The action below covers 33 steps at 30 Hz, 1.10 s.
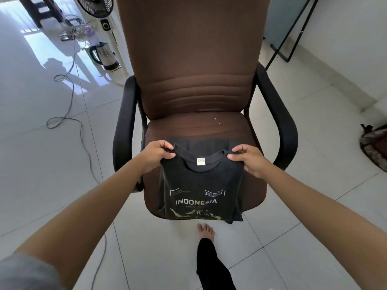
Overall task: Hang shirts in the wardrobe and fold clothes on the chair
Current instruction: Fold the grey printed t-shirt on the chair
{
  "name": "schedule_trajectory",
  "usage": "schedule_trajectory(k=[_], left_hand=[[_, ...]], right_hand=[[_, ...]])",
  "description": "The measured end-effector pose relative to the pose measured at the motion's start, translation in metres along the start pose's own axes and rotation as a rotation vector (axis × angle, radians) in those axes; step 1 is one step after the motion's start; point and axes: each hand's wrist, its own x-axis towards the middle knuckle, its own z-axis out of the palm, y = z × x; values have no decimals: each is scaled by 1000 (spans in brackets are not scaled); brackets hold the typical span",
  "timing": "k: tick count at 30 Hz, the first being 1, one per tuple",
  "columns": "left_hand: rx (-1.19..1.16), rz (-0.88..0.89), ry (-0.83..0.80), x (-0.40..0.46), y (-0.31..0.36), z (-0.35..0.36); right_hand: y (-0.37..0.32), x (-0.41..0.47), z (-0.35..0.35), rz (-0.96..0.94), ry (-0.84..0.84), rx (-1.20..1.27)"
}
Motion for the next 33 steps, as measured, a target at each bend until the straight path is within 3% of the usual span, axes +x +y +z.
schedule_trajectory(k=[10, 15, 21, 33], left_hand=[[219, -127, 215, 174, -15, -19], [174, -125, 321, 213, -39, -12], [35, -123, 355, 213, -64, -1], [20, -173, 275, 138, -110, 6]], right_hand=[[18, 185, -15, 65, 36, -272], [45, 229, -15, 99, 75, -317], [61, 232, -12, 43, 133, -363], [105, 162, 8, -112, 203, -682]])
